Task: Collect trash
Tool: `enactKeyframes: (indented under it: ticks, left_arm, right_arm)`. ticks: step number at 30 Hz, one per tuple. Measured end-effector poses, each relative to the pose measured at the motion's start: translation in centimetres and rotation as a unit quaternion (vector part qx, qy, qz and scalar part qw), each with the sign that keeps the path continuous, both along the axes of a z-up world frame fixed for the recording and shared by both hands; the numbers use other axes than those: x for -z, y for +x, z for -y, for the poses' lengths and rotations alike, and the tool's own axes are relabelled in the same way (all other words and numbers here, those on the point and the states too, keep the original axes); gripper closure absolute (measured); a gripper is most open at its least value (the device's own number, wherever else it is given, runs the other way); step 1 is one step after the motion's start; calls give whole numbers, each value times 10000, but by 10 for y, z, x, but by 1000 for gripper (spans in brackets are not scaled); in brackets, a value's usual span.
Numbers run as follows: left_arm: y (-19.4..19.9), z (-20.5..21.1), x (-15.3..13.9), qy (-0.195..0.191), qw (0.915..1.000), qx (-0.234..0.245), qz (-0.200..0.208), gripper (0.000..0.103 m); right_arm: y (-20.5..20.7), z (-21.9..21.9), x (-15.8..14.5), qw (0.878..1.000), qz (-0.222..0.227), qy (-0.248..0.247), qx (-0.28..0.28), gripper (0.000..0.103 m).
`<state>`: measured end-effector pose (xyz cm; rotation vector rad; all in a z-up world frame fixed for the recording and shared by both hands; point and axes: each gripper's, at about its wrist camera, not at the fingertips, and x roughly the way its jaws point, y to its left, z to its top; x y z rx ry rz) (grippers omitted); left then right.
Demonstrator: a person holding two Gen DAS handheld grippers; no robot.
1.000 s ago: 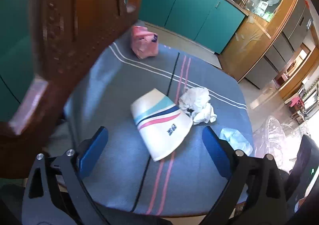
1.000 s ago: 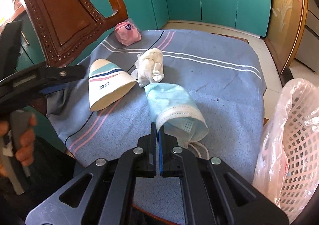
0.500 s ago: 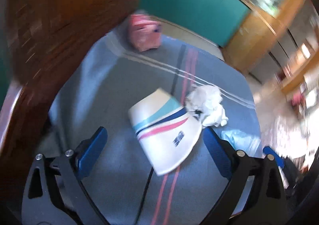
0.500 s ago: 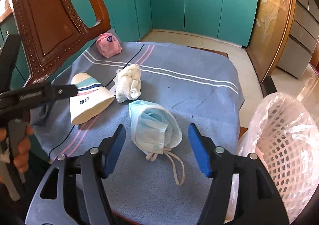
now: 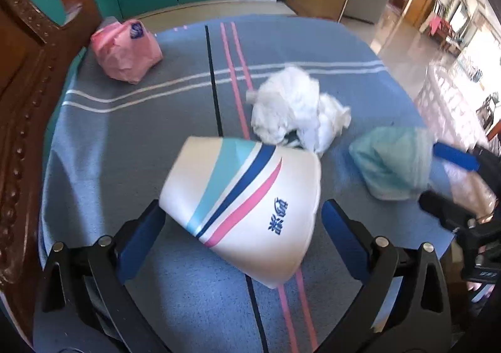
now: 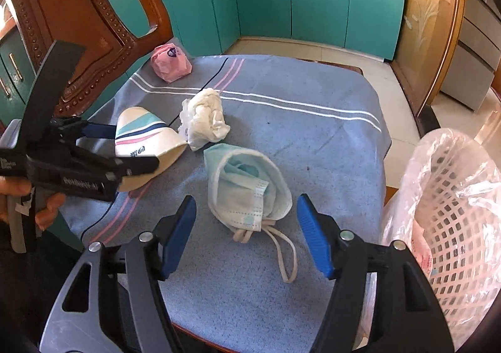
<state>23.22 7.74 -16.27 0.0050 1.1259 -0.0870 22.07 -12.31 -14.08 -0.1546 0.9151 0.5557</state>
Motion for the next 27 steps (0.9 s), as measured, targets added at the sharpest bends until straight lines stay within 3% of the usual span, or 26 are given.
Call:
enactKeyframes:
  ticks: [6,8,10,14,16,19,23,27]
  left_arm:
    - [-8,3,9,-182,9998,-81,82,4]
    - [-16,-7,7,-346,9989,-192,238,13]
    - [-20,-14,6,-414,9982,-298,323,14]
    - [-33,-23,2,-368,9971,-436,495,22]
    - [-40,-26,1,-452,9962,-502,554,23]
    - [-46,-31,-3,-581,9948,-592,598,51]
    - [-60,-33,-1,-519,9940,-766,578,57]
    - [-63,-29,-2,-630,9907,-945,751,73]
  right_arm:
    - [12,-15,3,9993,201,-292,-112,25]
    - [16,-23,6,9982,293,-485,-172,25]
    - [18,-29,9,9974,372,-589,-208,25]
    - [19,-34,15,9972,295,-603,-335,50]
    - [19,-35,17,9975,225,-577,-350,56]
    - [18,-32,16,9982,169,-472,-336,64]
    - [13,-28,9,9987,211,-359,-289,65]
    - [9,-24,4,9988,253,-309,-269,65]
